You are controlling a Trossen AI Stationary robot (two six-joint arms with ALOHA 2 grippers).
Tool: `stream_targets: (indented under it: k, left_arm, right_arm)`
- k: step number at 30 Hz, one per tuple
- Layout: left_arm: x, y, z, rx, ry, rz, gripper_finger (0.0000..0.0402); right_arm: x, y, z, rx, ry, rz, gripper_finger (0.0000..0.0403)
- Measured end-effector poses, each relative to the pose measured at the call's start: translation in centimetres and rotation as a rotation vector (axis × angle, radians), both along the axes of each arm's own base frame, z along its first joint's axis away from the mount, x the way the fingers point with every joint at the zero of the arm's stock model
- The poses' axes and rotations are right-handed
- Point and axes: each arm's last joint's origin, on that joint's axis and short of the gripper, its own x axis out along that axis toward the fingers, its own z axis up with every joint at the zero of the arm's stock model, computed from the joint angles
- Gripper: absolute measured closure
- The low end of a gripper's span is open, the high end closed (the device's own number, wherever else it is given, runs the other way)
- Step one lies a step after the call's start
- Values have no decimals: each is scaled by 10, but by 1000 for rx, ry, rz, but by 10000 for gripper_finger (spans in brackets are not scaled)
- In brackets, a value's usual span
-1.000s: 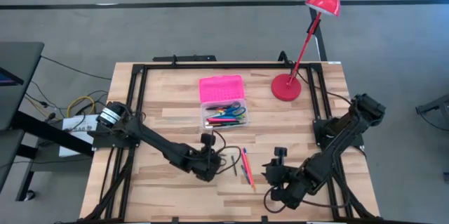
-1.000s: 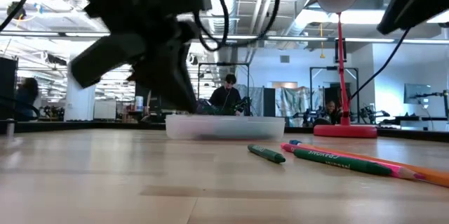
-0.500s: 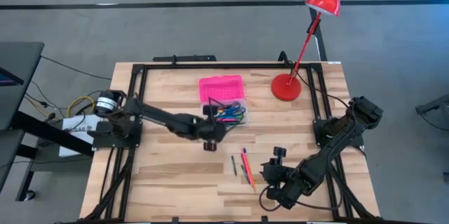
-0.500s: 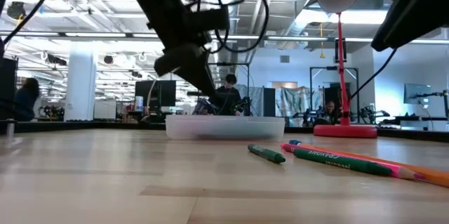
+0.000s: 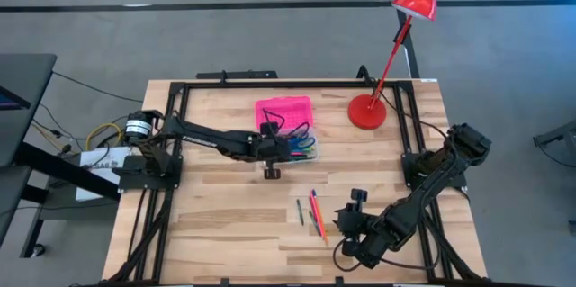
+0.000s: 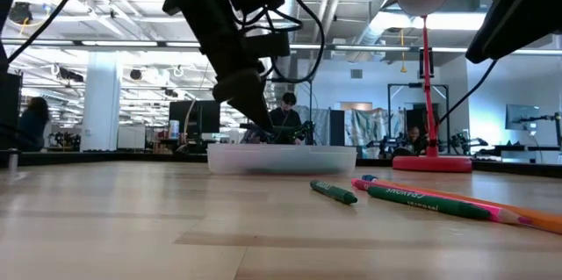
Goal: Pick & place school supplies into a supply box
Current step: Put the green crayon into the pink supply box, then put the orange pencil into the pink supply box
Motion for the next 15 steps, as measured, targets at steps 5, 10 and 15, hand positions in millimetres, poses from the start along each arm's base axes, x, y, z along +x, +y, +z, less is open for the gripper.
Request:
stream_targets:
  k: [5,10,15]
  left_arm:
    - [-1,9,0,-8,-1,27,327]
    - [-1,13,0,-7,-1,37,288]
    - [4,7,3,7,-44,2,267]
  right_arm:
    - [0,0,0,11,-4,-13,285]
    - [0,0,0,14,-7,-13,285]
    - [2,1,1,25,-18,-17,285]
